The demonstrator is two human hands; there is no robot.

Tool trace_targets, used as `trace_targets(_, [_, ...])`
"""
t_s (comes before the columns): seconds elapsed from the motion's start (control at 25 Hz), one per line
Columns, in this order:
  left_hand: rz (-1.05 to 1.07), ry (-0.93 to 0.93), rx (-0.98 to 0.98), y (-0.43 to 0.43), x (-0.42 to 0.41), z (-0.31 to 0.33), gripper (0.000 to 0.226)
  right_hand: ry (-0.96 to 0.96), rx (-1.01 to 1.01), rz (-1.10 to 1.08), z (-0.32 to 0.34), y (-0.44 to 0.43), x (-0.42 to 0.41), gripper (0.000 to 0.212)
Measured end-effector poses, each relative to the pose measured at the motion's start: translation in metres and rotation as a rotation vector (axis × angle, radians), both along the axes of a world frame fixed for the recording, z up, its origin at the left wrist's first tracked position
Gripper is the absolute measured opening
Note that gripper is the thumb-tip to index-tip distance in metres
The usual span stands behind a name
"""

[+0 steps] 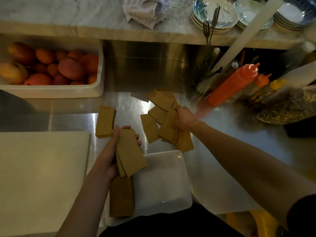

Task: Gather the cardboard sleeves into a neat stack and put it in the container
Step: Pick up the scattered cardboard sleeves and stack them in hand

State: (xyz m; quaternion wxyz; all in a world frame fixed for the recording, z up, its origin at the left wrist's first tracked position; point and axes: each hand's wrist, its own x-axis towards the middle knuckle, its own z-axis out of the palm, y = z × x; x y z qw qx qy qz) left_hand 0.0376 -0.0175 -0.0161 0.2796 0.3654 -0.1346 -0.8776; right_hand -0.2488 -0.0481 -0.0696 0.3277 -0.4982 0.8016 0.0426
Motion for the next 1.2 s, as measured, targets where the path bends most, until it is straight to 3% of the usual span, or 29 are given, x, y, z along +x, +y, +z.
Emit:
trace_targets(0.24, [0.010, 0.019, 0.015, 0.002, -0.006, 0.001, 0.069, 0.052, -0.196, -0.054, 0.008, 0.014, -0.004, 0.069])
trace_targets(0.4, [-0.015, 0.018, 0.027, 0.004, -0.012, 0.003, 0.071, -0.266, -0.168, -0.219, 0.029, 0.028, -0.014, 0.039])
trace_targets(0.64, [-0.048, 0.002, 0.008, 0.009, -0.023, 0.006, 0.074, -0.543, -0.139, -0.255, 0.103, 0.058, -0.016, 0.056])
trace_targets(0.84, [-0.061, -0.018, 0.006, 0.018, -0.025, 0.007, 0.059, -0.703, -0.095, -0.120, 0.167, 0.085, -0.006, 0.041])
trace_targets(1.0, [-0.158, -0.093, 0.020, 0.034, -0.035, 0.018, 0.055, -0.767, -0.015, 0.016, 0.172, 0.095, 0.018, 0.050])
trace_targets(1.08, [-0.193, -0.107, 0.008, 0.041, -0.039, 0.021, 0.065, -0.756, -0.019, 0.070, 0.167, 0.098, 0.033, 0.049])
trace_targets(1.2, [-0.247, -0.065, 0.014, 0.049, -0.042, 0.020, 0.093, -0.588, -0.092, 0.184, 0.164, 0.100, 0.051, 0.052])
